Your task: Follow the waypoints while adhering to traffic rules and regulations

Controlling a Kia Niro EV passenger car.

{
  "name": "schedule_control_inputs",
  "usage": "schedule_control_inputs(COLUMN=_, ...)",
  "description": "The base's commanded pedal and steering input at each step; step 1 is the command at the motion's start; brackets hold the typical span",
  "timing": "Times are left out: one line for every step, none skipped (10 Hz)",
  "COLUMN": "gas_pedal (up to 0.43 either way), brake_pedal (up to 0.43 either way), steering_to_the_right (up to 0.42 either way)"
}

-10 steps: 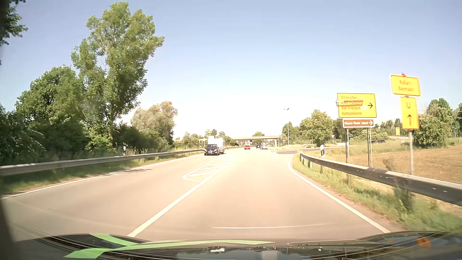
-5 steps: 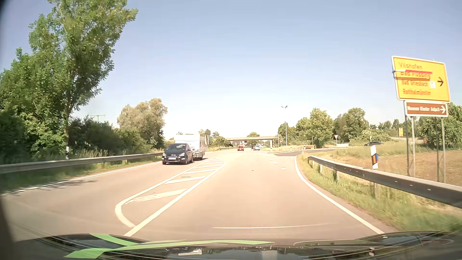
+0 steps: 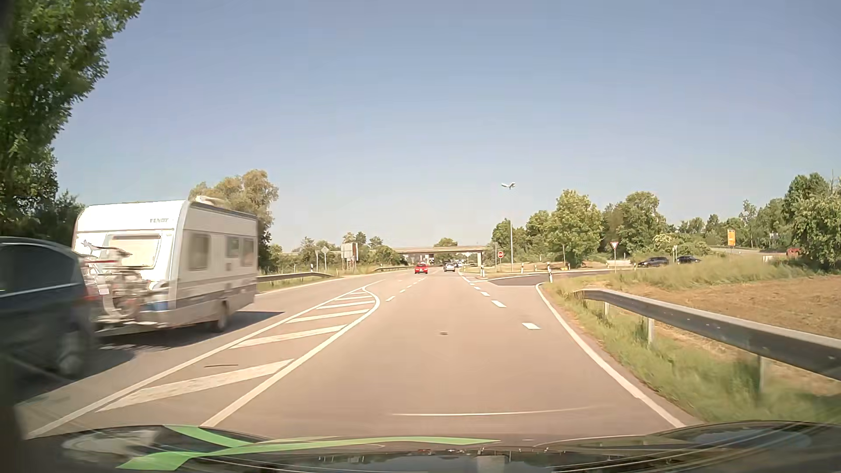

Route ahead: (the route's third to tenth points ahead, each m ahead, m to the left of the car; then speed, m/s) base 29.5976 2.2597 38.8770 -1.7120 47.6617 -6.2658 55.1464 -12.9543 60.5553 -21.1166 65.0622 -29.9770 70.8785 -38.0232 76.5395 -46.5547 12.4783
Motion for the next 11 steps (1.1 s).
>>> schedule_control_inputs(gas_pedal=0.039, brake_pedal=0.0, steering_to_the_right=0.02)
schedule_control_inputs(gas_pedal=0.02, brake_pedal=0.0, steering_to_the_right=0.02)
schedule_control_inputs(gas_pedal=0.0, brake_pedal=0.0, steering_to_the_right=0.02)
schedule_control_inputs(gas_pedal=0.0, brake_pedal=0.0, steering_to_the_right=0.019)
schedule_control_inputs(gas_pedal=0.0, brake_pedal=0.0, steering_to_the_right=0.019)
schedule_control_inputs(gas_pedal=0.0, brake_pedal=0.0, steering_to_the_right=0.019)
schedule_control_inputs(gas_pedal=0.0, brake_pedal=0.0, steering_to_the_right=0.019)
schedule_control_inputs(gas_pedal=0.0, brake_pedal=0.0, steering_to_the_right=0.019)
schedule_control_inputs(gas_pedal=0.0, brake_pedal=0.0, steering_to_the_right=0.019)
schedule_control_inputs(gas_pedal=0.0, brake_pedal=0.0, steering_to_the_right=0.019)
schedule_control_inputs(gas_pedal=0.0, brake_pedal=0.0, steering_to_the_right=0.019)
